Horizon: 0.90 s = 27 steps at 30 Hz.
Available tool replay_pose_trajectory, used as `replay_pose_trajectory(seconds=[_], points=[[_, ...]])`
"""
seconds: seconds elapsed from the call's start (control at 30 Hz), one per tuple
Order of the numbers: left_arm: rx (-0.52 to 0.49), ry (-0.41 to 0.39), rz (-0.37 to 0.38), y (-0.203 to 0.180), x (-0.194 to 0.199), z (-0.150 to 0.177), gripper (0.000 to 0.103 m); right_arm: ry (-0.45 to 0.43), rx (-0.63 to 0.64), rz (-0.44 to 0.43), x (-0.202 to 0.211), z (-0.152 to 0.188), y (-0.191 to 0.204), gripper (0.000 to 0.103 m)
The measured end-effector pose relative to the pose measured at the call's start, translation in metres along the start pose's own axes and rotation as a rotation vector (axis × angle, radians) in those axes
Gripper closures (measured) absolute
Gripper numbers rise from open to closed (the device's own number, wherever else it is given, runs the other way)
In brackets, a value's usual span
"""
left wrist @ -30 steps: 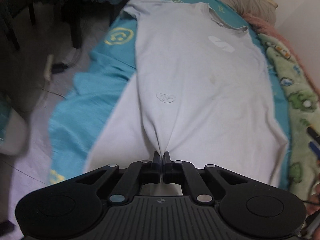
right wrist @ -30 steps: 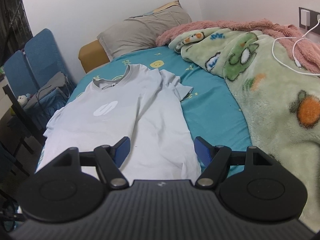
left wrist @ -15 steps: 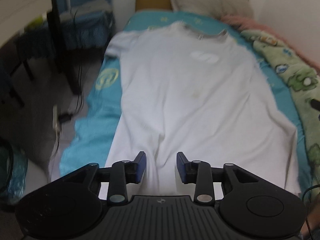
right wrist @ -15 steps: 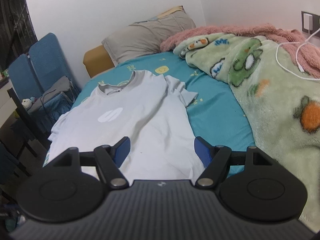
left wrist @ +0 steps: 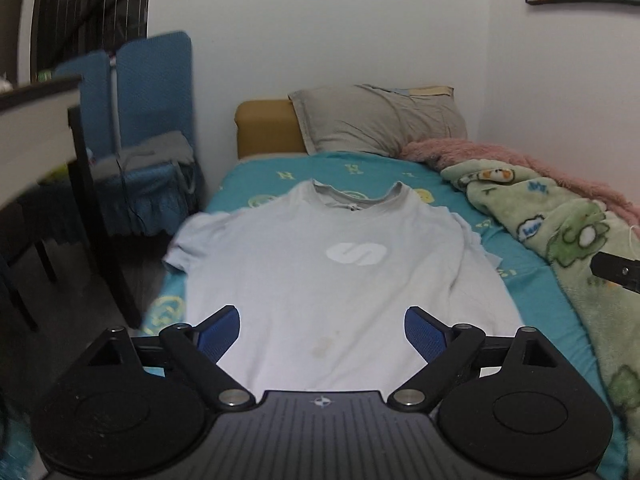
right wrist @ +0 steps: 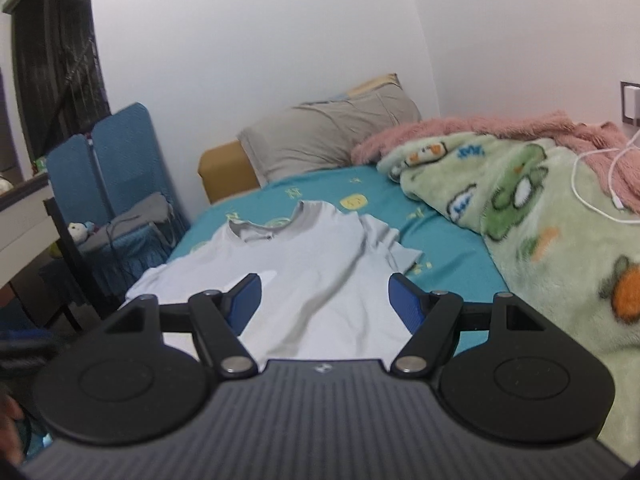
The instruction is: Fold clothes
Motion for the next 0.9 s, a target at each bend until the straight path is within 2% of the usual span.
replay_pose_trajectory(seconds=[0.07,0.1,0.13,0.17,0.23,0.33,0.43,0.5,0.57,0.6,0.67,0.8,0.83,0.87,0.9], points=[[0.028,0.022,0.017,0.005,-0.012,0.017,0.012,0.005,-0.028,-0.058,-0.005,-0.002,0.001,0.028],[0.042,0.032,0.025,0.008,-0.018,0.026,0.012,0.012,-0.066,-0.078,-0.014,-0.003,0.000,0.020],[0.056,0.043,0.033,0.011,-0.024,0.034,0.012,0.020,-0.104,-0.099,-0.022,-0.005,-0.001,0.006],[0.061,0.059,0.031,0.015,-0.028,0.043,0.012,0.028,-0.142,-0.119,-0.030,-0.006,-0.002,0.002],[0.084,0.100,0.025,0.022,-0.036,0.055,0.012,0.045,-0.218,-0.158,-0.047,-0.009,-0.005,0.000],[0.154,0.141,0.061,0.028,-0.045,0.063,0.012,0.102,-0.335,-0.170,-0.097,-0.012,-0.026,0.000],[0.179,0.138,0.068,0.030,-0.053,0.062,0.011,0.116,-0.506,-0.110,-0.155,-0.010,-0.073,0.000],[0.176,0.150,0.078,0.031,-0.064,0.060,0.010,0.132,-0.641,-0.107,-0.193,-0.001,-0.106,0.001],[0.188,0.147,0.083,0.038,-0.075,0.056,0.010,0.148,-0.745,-0.117,-0.228,0.012,-0.131,0.003],[0.204,0.146,0.081,0.044,-0.081,0.055,0.010,0.158,-0.764,-0.093,-0.245,0.018,-0.142,0.004],[0.244,0.156,0.073,0.057,-0.095,0.054,0.010,0.173,-0.784,-0.051,-0.276,0.028,-0.157,0.018],[0.303,0.168,0.086,0.068,-0.120,0.056,0.010,0.245,-0.814,-0.023,-0.331,0.048,-0.164,0.021],[0.305,0.170,0.089,0.069,-0.126,0.057,0.010,0.264,-0.785,0.007,-0.339,0.051,-0.162,0.036],[0.304,0.173,0.092,0.067,-0.131,0.059,0.010,0.277,-0.759,0.035,-0.347,0.053,-0.160,0.043],[0.301,0.178,0.093,0.065,-0.135,0.061,0.010,0.261,-0.757,0.047,-0.351,0.051,-0.159,0.043]])
Point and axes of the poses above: each gripper's, at about its wrist camera, not at the fingertips, and x roughly against the way its jaws point, y to its left, z to its underside, the point moved 8 cm from there along -x, roughly the way its jaws point, and after that the axes turned 1 degree about x, right-handed, at the moved point
